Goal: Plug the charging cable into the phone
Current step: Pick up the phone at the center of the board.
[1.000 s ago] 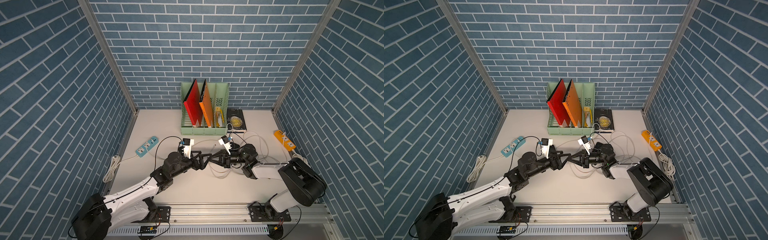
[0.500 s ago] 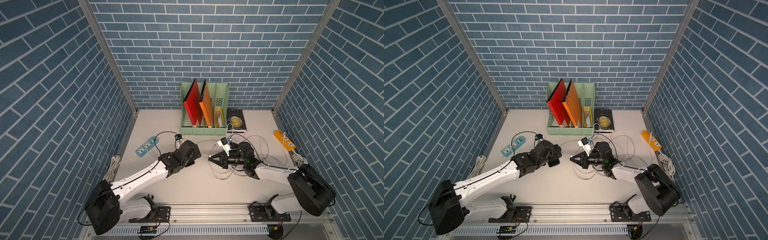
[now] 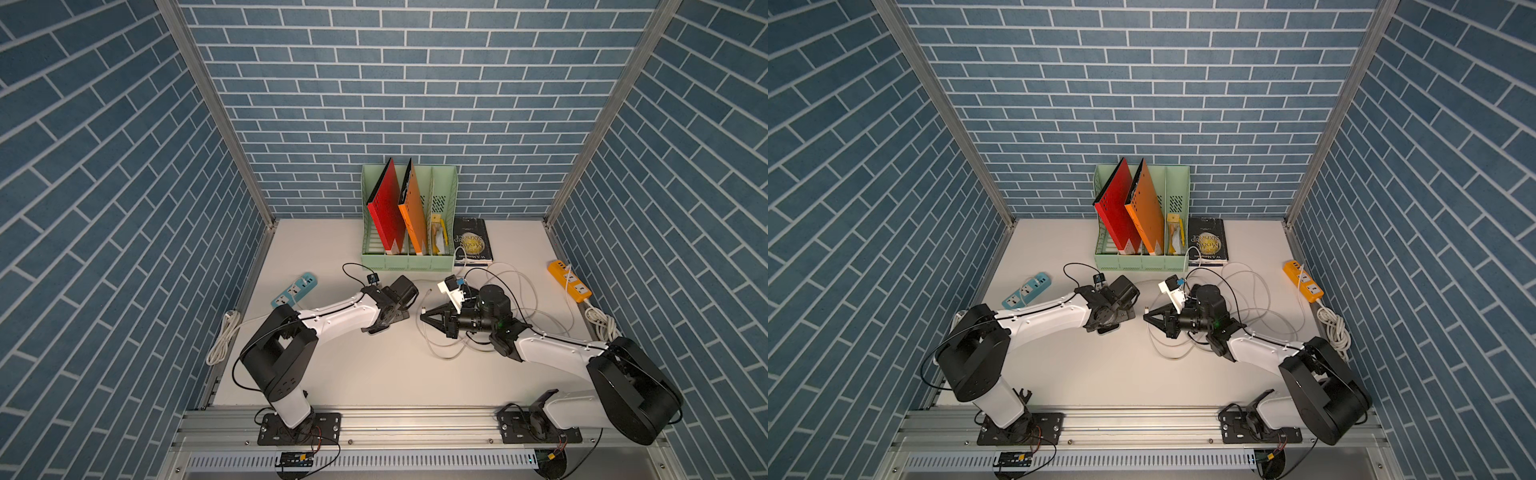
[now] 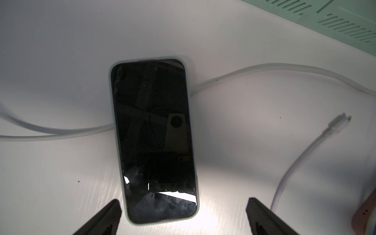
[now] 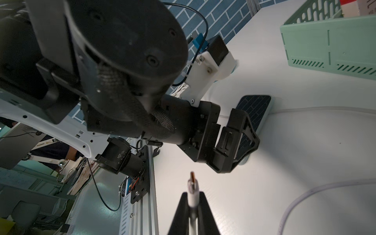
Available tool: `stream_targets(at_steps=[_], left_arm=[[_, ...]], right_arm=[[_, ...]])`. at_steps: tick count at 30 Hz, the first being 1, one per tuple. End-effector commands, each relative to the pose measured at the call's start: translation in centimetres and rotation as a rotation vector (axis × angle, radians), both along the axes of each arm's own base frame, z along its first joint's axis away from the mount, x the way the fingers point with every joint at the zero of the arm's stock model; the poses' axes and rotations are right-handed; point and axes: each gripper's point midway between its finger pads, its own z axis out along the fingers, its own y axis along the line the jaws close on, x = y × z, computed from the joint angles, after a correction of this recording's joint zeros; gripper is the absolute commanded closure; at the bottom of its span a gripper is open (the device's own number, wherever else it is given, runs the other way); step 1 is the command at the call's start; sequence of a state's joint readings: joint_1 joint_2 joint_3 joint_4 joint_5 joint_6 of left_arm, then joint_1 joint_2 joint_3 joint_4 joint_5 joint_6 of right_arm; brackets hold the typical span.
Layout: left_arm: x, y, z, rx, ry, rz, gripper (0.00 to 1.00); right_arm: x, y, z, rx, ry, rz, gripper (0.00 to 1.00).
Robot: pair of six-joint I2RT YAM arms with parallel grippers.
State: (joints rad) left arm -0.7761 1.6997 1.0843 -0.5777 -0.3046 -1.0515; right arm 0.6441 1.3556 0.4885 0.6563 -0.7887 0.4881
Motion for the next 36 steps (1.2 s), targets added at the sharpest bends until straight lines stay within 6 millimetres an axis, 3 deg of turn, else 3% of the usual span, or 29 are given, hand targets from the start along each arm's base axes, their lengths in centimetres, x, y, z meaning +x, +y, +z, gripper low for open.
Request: stream_targets(at_steps=[1, 16, 29, 36], left_arm=[[-0.2, 1.9, -0.9, 0.053, 0.042, 0.036, 0.0], [1.9, 4.1, -3.9, -0.014, 0.1, 0.066, 0.0], [2.9, 4.5, -6.7, 0.031, 0.159, 0.064, 0.01], [2.9, 5.2, -7.5, 0.048, 0.175, 0.08, 0.18]], right_arm=[[-0.1, -0.3, -0.3, -0.019, -0.034, -0.008, 1.0], [0.1, -0.3, -1.1, -0.034, -0.018, -0.014, 1.0], [0.2, -0.2, -1.7, -0.047, 0.001, -0.014, 1.0], [0.2, -0.2, -1.9, -0.051, 0.005, -0.015, 1.0]])
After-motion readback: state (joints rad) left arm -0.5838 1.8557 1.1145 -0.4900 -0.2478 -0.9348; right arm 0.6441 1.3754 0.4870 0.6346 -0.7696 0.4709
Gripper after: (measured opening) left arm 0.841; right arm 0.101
